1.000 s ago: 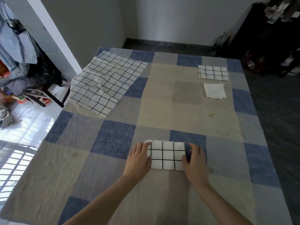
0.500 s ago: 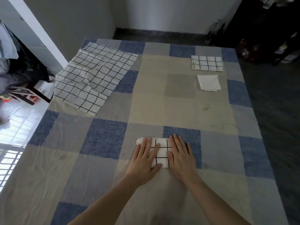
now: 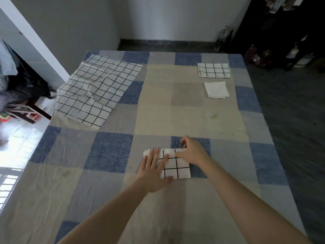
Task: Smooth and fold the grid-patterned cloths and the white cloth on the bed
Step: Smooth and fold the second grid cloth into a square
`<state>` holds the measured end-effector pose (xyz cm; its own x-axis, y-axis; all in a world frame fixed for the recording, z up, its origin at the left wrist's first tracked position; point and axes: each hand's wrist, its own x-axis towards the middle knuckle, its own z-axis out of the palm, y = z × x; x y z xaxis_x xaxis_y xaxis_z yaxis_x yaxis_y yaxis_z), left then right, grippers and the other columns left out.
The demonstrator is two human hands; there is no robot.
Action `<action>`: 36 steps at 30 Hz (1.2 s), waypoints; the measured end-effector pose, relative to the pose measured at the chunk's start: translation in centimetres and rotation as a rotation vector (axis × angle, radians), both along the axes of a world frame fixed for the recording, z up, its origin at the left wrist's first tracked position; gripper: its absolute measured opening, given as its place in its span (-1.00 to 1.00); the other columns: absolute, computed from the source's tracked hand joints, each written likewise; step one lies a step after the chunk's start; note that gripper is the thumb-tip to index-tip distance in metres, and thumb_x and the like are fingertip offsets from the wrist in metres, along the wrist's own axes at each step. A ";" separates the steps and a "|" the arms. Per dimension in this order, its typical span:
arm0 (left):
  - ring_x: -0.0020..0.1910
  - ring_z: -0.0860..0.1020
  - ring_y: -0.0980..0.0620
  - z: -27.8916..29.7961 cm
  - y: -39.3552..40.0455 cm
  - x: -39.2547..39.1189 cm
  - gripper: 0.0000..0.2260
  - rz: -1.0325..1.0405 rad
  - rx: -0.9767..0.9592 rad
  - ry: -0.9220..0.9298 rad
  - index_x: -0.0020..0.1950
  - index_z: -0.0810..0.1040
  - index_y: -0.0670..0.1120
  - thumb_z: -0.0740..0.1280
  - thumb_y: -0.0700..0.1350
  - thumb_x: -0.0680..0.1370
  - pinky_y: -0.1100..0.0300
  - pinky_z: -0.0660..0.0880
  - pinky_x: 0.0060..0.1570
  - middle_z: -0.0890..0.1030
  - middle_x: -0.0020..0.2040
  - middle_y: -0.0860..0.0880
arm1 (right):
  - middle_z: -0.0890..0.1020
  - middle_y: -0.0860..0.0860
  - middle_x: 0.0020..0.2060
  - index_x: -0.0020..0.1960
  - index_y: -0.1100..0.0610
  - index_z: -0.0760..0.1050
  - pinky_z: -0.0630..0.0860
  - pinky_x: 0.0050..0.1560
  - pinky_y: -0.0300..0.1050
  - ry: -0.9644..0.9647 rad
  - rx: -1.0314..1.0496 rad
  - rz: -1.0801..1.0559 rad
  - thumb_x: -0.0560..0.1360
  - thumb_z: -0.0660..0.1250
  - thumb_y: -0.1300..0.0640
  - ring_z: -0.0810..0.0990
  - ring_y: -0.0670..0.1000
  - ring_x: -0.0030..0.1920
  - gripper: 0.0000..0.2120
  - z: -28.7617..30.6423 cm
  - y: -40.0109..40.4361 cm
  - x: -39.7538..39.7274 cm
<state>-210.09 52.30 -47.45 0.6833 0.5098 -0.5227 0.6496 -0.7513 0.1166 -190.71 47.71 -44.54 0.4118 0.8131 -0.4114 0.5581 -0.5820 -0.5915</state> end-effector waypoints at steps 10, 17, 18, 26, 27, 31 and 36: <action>0.45 -0.48 -0.10 0.7 0.5 0.8 -0.21 -0.014 -0.043 0.122 0.52 -0.40 0.11 -0.04 0.43 0.51 -0.11 -0.29 0.48 -0.48 0.49 -0.07 | 0.49 0.00 -0.03 -0.07 0.04 0.42 0.51 -0.16 -0.03 -0.029 -0.128 0.080 0.31 0.51 0.05 0.47 -0.01 -0.11 -0.68 0.0 0.5 -0.6; 0.41 -0.48 -0.04 0.7 0.2 1.1 -0.16 -0.038 0.093 0.035 0.54 -0.35 0.08 -0.24 0.50 0.41 -0.14 -0.43 0.38 -0.38 0.54 -0.09 | 0.60 0.05 -0.13 -0.05 0.16 0.49 0.39 -0.28 -0.18 0.176 -0.017 -0.185 0.35 0.50 0.20 0.56 0.03 -0.12 -0.75 -0.7 -1.5 1.1; 0.42 -0.47 -0.05 1.1 0.5 1.5 -0.16 -0.049 0.120 -0.014 0.54 -0.35 0.07 -0.26 0.50 0.40 -0.14 -0.43 0.38 -0.36 0.55 -0.09 | 0.61 0.06 -0.17 -0.07 0.19 0.51 0.35 -0.30 -0.18 0.136 0.015 -0.242 0.36 0.49 0.20 0.58 0.06 -0.13 -0.79 -0.8 -1.6 2.3; 0.52 -0.24 -0.28 2.5 3.7 6.5 0.06 0.007 -0.045 0.167 0.55 -0.34 0.02 0.38 0.32 0.41 -0.25 0.06 0.45 -0.36 0.54 -0.12 | 0.65 0.17 -0.04 0.02 0.24 0.55 0.33 -0.13 -0.18 -0.152 0.141 -0.561 0.43 0.31 0.33 0.59 0.17 0.00 -0.83 -0.2 -2.1 16.3; 0.52 -0.23 -0.29 2.5 3.9 7.1 0.06 0.004 -0.049 0.203 0.55 -0.31 0.01 0.40 0.31 0.40 -0.25 0.13 0.43 -0.34 0.54 -0.12 | 0.65 0.19 -0.03 0.02 0.24 0.56 0.34 -0.12 -0.16 -0.172 0.146 -0.571 0.44 0.30 0.33 0.59 0.19 0.02 -0.83 -0.4 -1.8 17.5; 0.49 -0.14 -0.32 2.3 3.9 8.2 0.06 0.025 -0.038 0.228 0.54 -0.18 -0.01 0.47 0.28 0.34 -0.19 0.34 0.33 -0.22 0.53 -0.13 | 0.64 0.22 0.03 0.05 0.23 0.54 0.45 0.02 -0.04 -0.180 0.182 -0.677 0.44 0.29 0.32 0.59 0.23 0.06 -0.80 -1.3 -0.6 20.8; 0.48 -0.09 -0.29 2.1 4.2 7.6 0.07 0.006 -0.034 0.180 0.54 -0.15 0.00 0.46 0.33 0.31 -0.15 0.38 0.30 -0.17 0.50 -0.08 | 0.63 0.18 0.06 0.13 0.19 0.48 0.47 0.08 -0.03 -0.121 0.182 -0.765 0.43 0.28 0.34 0.58 0.20 0.09 -0.71 -2.1 -0.7 22.0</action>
<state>-202.48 56.49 -45.34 0.5743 0.4935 -0.6531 0.6668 -0.7449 0.0234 -168.68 47.00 -46.61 0.9165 0.3368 -0.2160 0.1090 -0.7296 -0.6752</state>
